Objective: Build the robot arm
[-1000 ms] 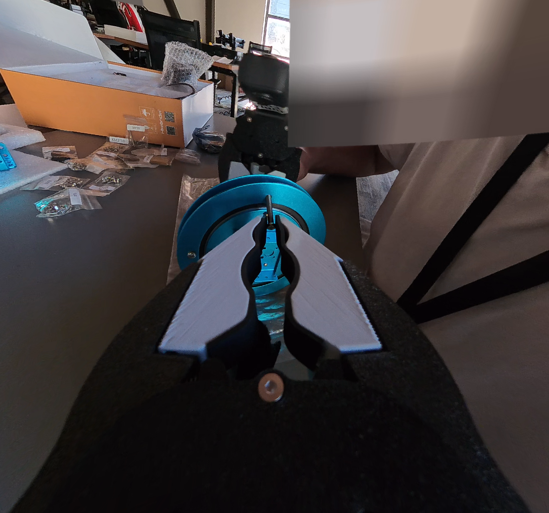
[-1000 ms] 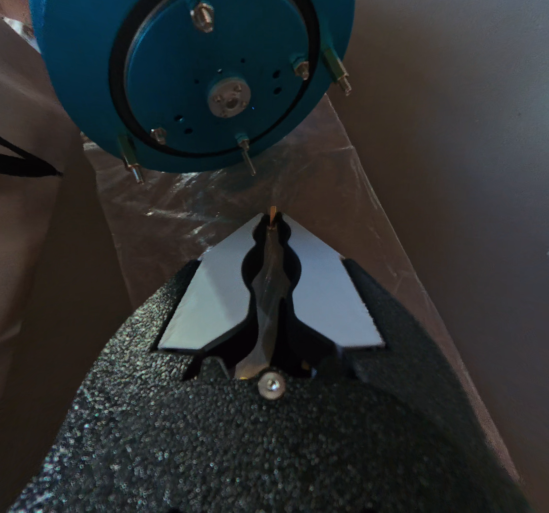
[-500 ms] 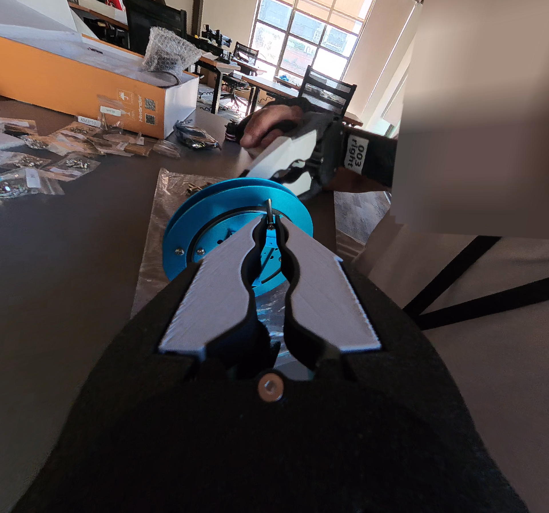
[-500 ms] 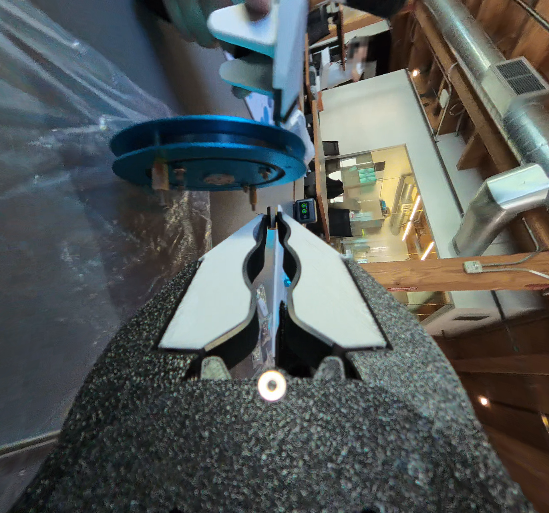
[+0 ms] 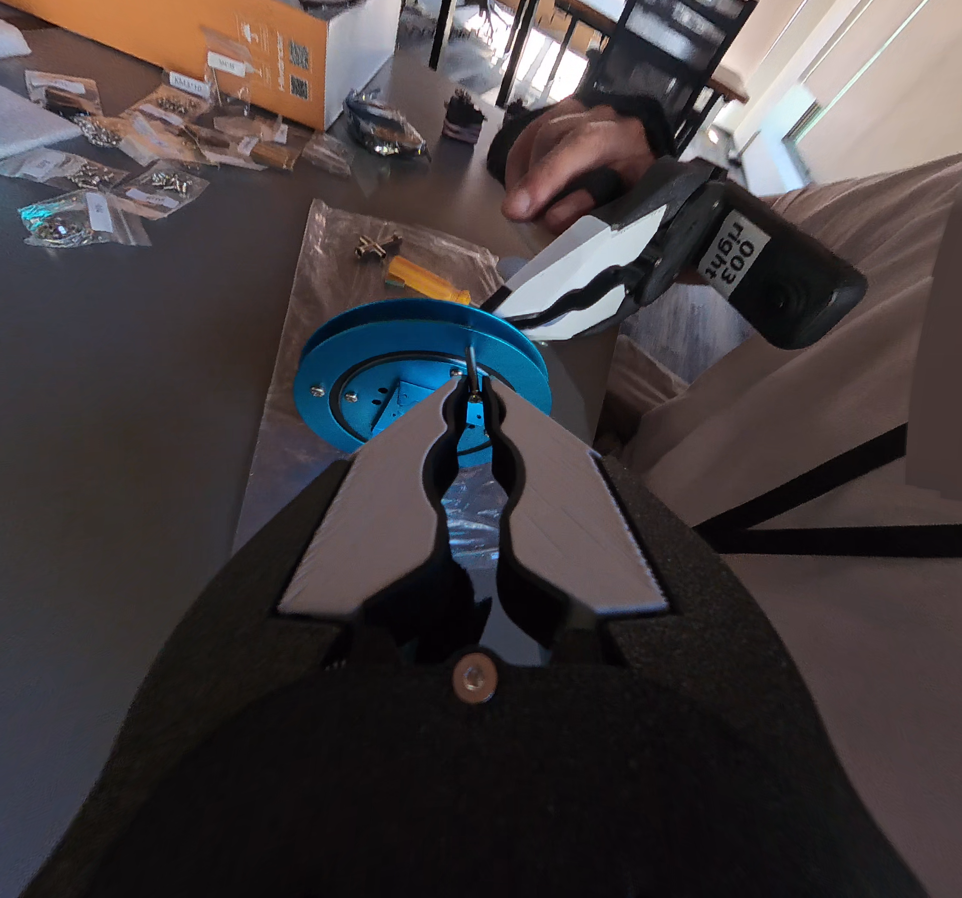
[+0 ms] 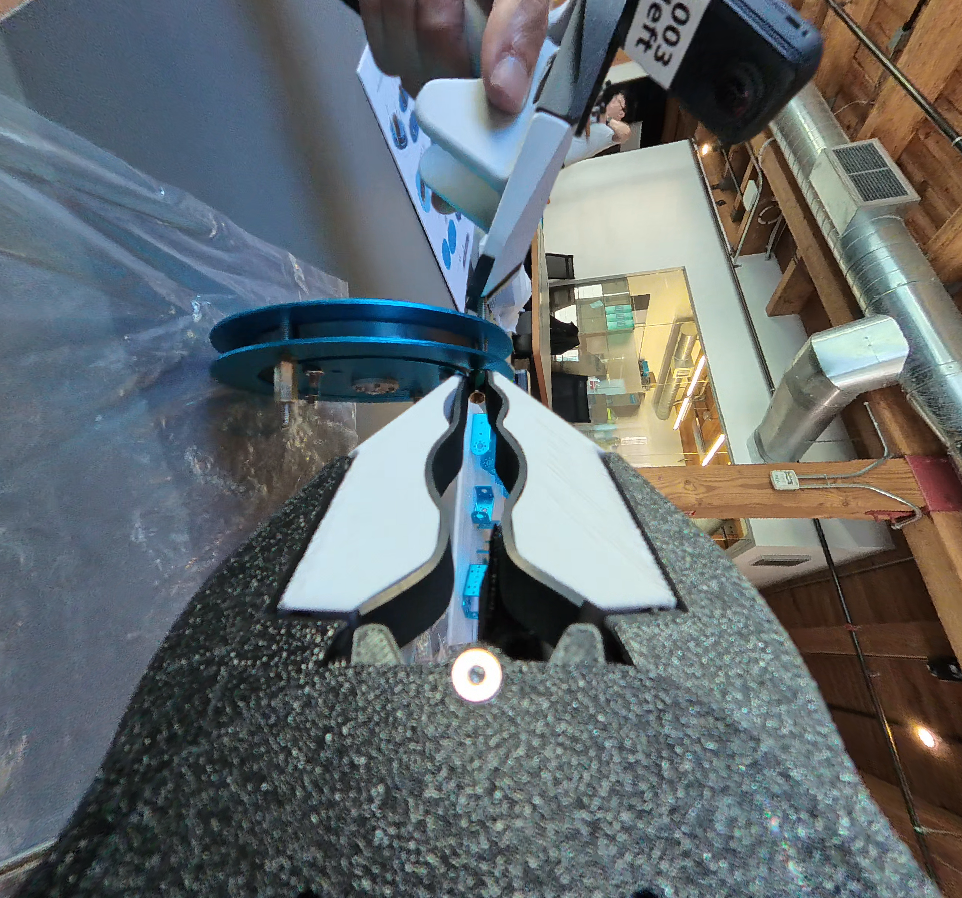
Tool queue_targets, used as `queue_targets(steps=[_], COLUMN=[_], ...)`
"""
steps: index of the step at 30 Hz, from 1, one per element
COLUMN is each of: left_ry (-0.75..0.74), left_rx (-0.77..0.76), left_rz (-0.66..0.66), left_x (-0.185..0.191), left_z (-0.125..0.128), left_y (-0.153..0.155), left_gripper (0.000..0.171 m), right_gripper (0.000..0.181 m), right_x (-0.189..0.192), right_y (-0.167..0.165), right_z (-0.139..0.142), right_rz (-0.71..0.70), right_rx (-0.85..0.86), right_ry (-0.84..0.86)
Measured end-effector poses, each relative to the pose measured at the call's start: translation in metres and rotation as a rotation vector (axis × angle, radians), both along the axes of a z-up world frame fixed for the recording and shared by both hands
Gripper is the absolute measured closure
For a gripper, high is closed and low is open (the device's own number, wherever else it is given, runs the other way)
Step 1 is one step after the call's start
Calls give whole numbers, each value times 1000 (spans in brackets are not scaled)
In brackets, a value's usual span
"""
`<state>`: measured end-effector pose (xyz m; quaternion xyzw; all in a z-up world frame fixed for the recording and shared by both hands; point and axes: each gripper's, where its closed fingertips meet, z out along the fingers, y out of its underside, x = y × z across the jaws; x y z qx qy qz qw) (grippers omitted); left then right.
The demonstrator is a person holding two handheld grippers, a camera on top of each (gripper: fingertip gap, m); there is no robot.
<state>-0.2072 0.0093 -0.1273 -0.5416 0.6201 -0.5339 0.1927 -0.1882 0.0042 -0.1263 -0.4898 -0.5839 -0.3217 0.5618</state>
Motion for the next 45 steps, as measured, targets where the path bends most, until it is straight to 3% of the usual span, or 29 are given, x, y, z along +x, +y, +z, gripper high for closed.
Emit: queue_targets(steps=[14, 18, 22, 26, 28, 31, 36, 41, 45], left_ry=[39, 29, 30, 31, 27, 14, 1, -4, -10], left_rx=[-45, -29, -4, 6, 11, 15, 14, 23, 8], left_rz=[-44, -51, -45, -47, -54, -60, -79, -96, -90], left_x=[6, 10, 10, 5, 3, 1, 2, 3, 5], left_z=[0, 0, 0, -1, -2, -2, -1, -1, -1], left_y=[-6, -6, -2, 0, 1, 2, 0, -4, -1], left_gripper=[168, 167, 167, 167, 167, 167, 167, 167, 167], right_gripper=[177, 177, 176, 176, 176, 176, 176, 176, 176], right_x=[4, 6, 21, 70, 79, 85, 107, 102, 98], right_y=[0, 1, 1, 7, -5, -21, -35, -49, -37], right_z=[2, 1, -11, -66, -80, -82, -97, -97, -103], right_rz=[20, 35, 48, -145, -138, -158, -355, -434, -458], right_rx=[-13, -73, -311, -837, -1056, -1219, -1248, -1380, -1354], right_ry=[0, 68, 231, 387, 479, 492, 297, 322, 302])
